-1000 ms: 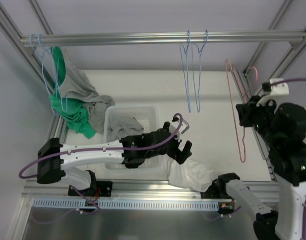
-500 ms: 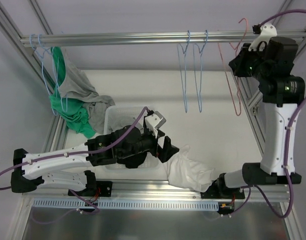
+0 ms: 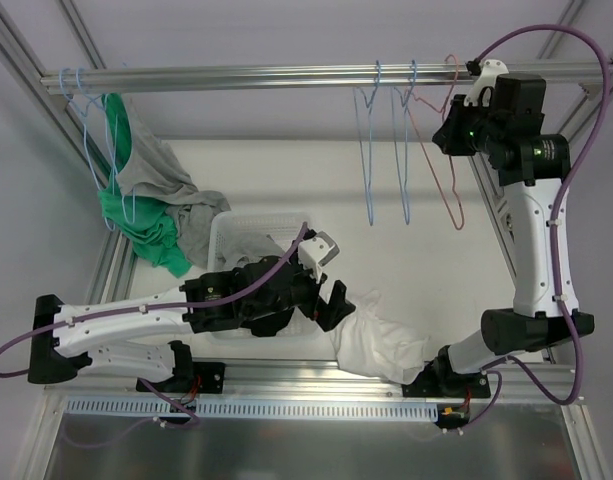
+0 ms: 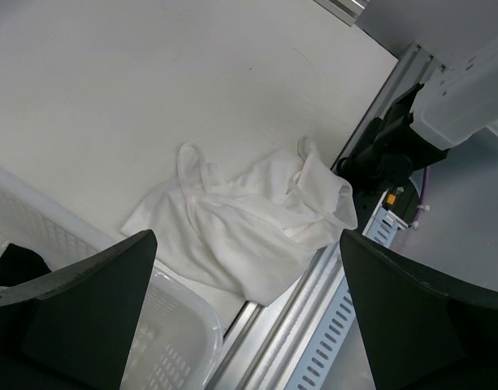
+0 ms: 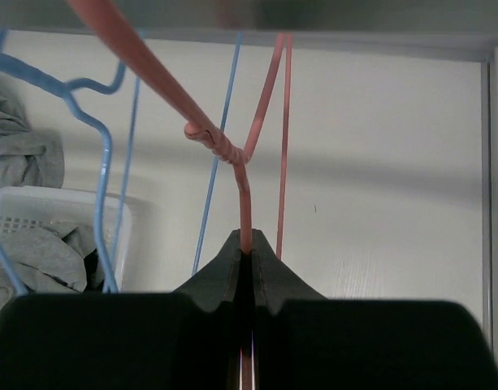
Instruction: Remove the tank top from the hanger
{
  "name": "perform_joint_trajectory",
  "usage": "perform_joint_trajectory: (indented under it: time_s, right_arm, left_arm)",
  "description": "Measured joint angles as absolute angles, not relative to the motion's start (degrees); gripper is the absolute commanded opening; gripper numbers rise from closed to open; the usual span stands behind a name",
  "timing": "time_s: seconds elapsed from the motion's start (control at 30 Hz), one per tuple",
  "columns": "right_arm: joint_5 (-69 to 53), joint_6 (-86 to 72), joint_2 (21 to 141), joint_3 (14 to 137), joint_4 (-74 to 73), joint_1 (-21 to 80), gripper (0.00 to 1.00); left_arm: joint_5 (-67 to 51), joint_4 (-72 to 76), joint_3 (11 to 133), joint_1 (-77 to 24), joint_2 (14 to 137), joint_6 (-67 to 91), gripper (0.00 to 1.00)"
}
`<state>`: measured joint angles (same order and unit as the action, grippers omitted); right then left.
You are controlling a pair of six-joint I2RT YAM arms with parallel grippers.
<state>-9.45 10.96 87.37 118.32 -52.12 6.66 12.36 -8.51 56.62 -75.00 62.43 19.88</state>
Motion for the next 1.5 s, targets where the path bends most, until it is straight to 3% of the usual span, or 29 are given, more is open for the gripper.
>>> perform_joint_trajectory:
  time_s: [0.2, 0.27, 0.3, 0.33, 0.37, 0.67, 1.03, 1.3, 1.4, 1.43, 1.47, 1.5]
  right_arm:
    - [-6.68, 11.33, 86.65, 112.16, -48.10, 6.74, 0.01]
    - [-6.26, 11.35, 85.62, 110.74, -46.89, 6.74, 0.31]
    - [-6.17, 11.22, 85.10, 110.24, -46.81, 6.74, 0.56]
    - [-6.02, 10.98, 84.44, 109.56, -47.20, 6.74, 0.90]
    - [-5.96, 11.16, 83.77, 108.79, -47.46, 6.74, 0.97]
    - [-4.40, 11.18, 71.81, 100.03, -48.53, 6.37, 0.99]
    - [-1.10, 10.76, 36.12, 87.90, -50.78, 5.96, 1.00]
    - [-8.71, 11.49, 30.68, 85.69, -54.13, 5.91, 1.00]
    - [-10.35, 12.14, 30.09, 85.65, -54.81, 5.91, 1.00]
    - [-10.79, 12.32, 29.71, 85.65, -54.83, 5.91, 0.99]
    - [-11.07, 12.45, 29.23, 85.65, -54.85, 5.91, 0.99]
    - [-11.31, 12.56, 28.80, 85.65, -54.85, 5.91, 0.99]
  left_arm:
    - [10.98, -8.67, 56.86, -75.02, 65.39, 19.88, 0.99]
    - [10.70, -8.86, 57.36, -75.02, 66.48, 19.88, 0.99]
    - [10.59, -8.93, 57.74, -75.02, 67.20, 19.86, 0.99]
    - [10.50, -8.91, 58.17, -75.00, 67.90, 19.86, 0.99]
    - [10.33, -8.93, 58.67, -75.00, 68.62, 19.86, 0.99]
    - [4.89, -8.29, 64.90, -75.02, 80.71, 18.39, 0.99]
    - [3.92, -8.64, 68.29, -77.34, 101.25, 16.82, 0.99]
    - [3.73, -8.10, 72.82, -79.90, 112.31, 16.84, 0.99]
    - [6.24, -6.85, 73.25, -80.66, 113.34, 17.41, 0.81]
    - [7.11, -6.52, 73.28, -80.88, 113.51, 17.69, 0.64]
    - [8.27, -6.26, 73.28, -81.12, 113.75, 18.02, 0.27]
    - [9.52, -6.02, 73.32, -81.34, 114.06, 18.37, 0.13]
